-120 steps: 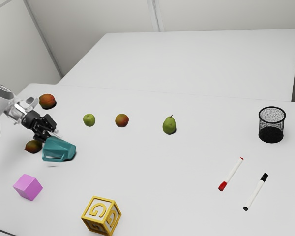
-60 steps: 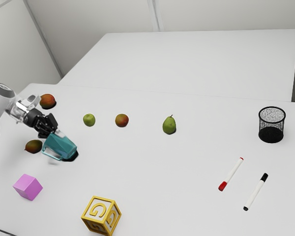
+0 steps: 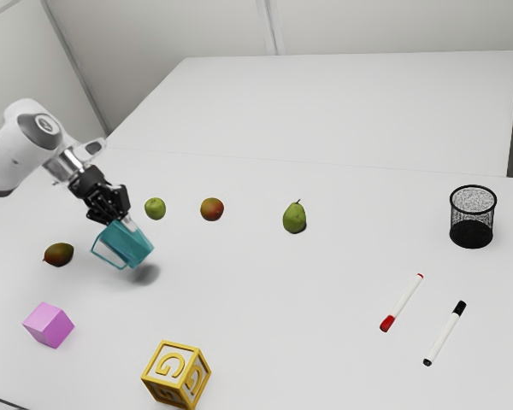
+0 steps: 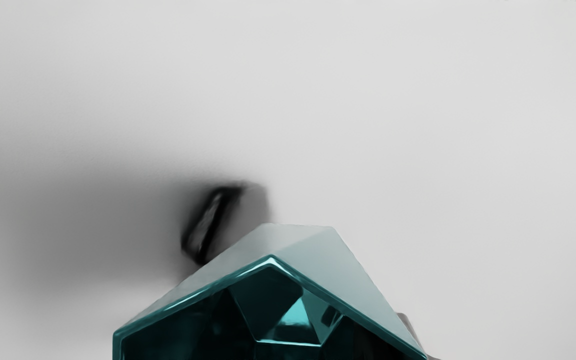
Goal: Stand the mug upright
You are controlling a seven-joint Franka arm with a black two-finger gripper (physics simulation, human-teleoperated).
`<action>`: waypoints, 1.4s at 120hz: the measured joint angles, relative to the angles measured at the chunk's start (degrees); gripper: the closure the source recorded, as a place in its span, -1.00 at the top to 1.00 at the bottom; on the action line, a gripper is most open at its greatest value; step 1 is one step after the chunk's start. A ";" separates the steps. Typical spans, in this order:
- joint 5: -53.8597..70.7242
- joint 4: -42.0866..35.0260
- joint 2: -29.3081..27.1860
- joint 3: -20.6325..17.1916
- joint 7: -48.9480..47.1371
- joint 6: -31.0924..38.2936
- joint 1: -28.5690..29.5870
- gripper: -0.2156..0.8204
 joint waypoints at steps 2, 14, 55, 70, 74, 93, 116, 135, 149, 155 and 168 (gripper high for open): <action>1.01 -0.31 -0.33 0.35 -0.64 1.24 -1.18 -0.93; 6.41 -2.63 -2.58 2.32 -5.03 7.66 -7.66 -0.93; 13.78 -13.46 -9.13 10.50 -20.30 21.70 -22.89 -0.93; 15.98 -15.26 -9.88 13.32 -24.77 24.30 -27.12 -0.93; 17.14 -15.40 -9.98 13.83 -25.95 24.81 -27.82 -0.93; 21.00 -15.71 -9.97 14.39 -30.98 26.33 -29.36 -0.93; 24.39 -18.51 -11.41 16.57 -36.39 27.47 -32.70 -0.93; 26.04 -20.66 -12.35 17.25 -39.80 28.94 -33.38 -0.93; 26.45 -21.67 -12.01 17.33 -41.80 30.02 -33.73 -0.93; 26.52 -22.02 -11.97 17.33 -42.54 30.58 -33.89 -0.93; 26.57 -22.17 -11.82 17.32 -43.93 31.47 -34.12 -0.93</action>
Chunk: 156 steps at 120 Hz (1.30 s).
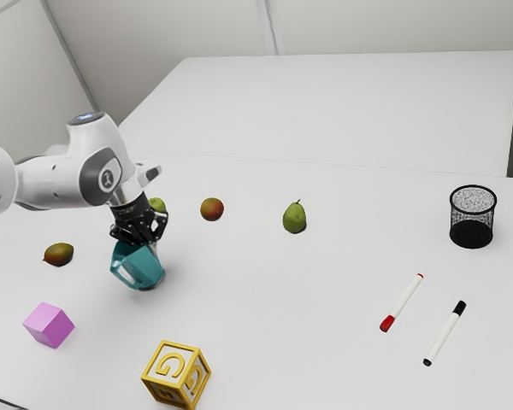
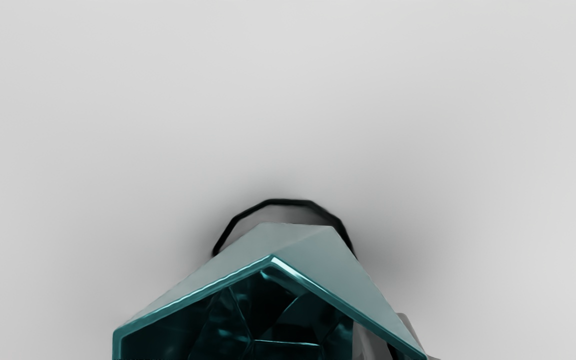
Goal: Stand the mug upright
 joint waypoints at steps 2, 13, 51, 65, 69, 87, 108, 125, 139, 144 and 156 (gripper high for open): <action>0.02 0.00 0.01 0.01 -0.19 0.10 -0.05 -0.93; 0.04 0.01 0.11 -0.04 -1.04 0.53 -0.26 -0.80; 0.00 0.44 0.66 -0.10 -2.80 1.08 -1.42 0.23; 0.02 0.71 0.36 -0.10 -3.22 0.82 -1.56 0.38; 0.04 0.96 0.23 -0.10 -3.32 0.66 -1.63 0.41; 0.32 2.47 -0.74 -0.15 -3.74 -1.15 -1.82 0.50; 0.71 4.67 -3.19 -0.34 -4.09 -5.54 -2.12 0.55; 3.05 10.08 -4.24 -2.61 -3.11 -10.61 -0.21 0.56; 6.76 17.03 -4.38 -17.56 -1.44 -15.97 14.28 0.57; 7.60 20.11 -4.35 -20.08 -0.44 -18.24 16.54 0.57; 8.73 26.89 -4.27 -21.82 1.97 -23.68 17.49 0.58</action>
